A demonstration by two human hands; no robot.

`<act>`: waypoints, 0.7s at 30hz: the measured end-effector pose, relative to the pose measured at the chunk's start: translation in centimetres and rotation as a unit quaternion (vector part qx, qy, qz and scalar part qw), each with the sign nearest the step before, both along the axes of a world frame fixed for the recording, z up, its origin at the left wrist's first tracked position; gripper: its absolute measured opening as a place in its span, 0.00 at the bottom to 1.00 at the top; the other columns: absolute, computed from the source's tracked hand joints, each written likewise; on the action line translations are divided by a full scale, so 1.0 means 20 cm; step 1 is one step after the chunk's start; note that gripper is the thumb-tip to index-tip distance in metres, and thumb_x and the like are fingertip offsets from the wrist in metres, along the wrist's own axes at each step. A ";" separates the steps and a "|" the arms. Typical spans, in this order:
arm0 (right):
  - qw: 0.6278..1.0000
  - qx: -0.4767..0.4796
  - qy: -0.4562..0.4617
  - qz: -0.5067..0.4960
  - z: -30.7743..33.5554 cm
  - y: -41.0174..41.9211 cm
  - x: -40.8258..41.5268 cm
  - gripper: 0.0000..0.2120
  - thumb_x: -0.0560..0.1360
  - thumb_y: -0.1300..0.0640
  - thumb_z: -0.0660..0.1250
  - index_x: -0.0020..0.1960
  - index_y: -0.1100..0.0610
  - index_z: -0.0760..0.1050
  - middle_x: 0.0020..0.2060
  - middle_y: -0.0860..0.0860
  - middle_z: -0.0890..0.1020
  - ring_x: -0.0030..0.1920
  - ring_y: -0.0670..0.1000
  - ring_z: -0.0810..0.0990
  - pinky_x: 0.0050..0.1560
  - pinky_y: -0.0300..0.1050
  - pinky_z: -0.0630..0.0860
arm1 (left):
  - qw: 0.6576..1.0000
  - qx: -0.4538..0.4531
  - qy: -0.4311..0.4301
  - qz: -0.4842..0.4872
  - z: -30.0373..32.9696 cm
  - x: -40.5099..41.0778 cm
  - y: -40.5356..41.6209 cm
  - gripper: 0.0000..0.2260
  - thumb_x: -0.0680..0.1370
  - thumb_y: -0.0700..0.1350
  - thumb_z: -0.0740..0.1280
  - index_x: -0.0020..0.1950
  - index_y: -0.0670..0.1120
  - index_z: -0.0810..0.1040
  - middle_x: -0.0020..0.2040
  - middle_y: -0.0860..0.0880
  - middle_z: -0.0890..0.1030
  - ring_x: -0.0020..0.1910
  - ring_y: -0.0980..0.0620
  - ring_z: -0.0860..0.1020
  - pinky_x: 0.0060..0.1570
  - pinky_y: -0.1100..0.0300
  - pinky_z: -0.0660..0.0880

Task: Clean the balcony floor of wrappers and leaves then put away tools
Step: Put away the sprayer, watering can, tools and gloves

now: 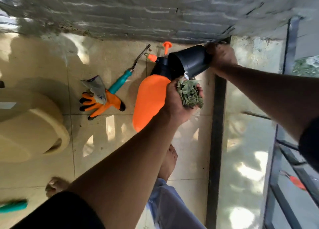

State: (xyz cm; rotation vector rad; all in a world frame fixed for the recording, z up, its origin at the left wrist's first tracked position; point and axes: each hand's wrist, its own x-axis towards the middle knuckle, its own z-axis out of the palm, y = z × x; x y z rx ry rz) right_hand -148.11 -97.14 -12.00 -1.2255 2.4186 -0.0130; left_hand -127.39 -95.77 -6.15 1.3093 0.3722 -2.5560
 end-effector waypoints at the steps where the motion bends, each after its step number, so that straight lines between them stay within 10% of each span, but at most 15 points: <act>1: 1.000 -0.003 -0.013 -0.003 0.00 -0.02 0.00 0.08 0.78 0.61 0.64 0.50 0.60 0.82 0.47 0.60 0.84 0.47 0.53 0.81 0.43 0.45 0.70 | 1.000 -0.004 -0.002 -0.006 0.00 -0.01 -0.02 0.19 0.80 0.48 0.58 0.34 0.44 0.79 0.36 0.45 0.76 0.33 0.49 0.76 0.34 0.61 0.75; 21: 0.995 0.044 0.085 0.010 -0.08 -0.06 0.04 0.14 0.82 0.63 0.58 0.51 0.67 0.81 0.49 0.66 0.83 0.53 0.65 0.82 0.47 0.51 0.74 | 1.000 0.017 0.010 0.019 -0.10 -0.04 -0.03 0.12 0.80 0.47 0.59 0.41 0.44 0.74 0.39 0.46 0.74 0.35 0.50 0.75 0.31 0.63 0.76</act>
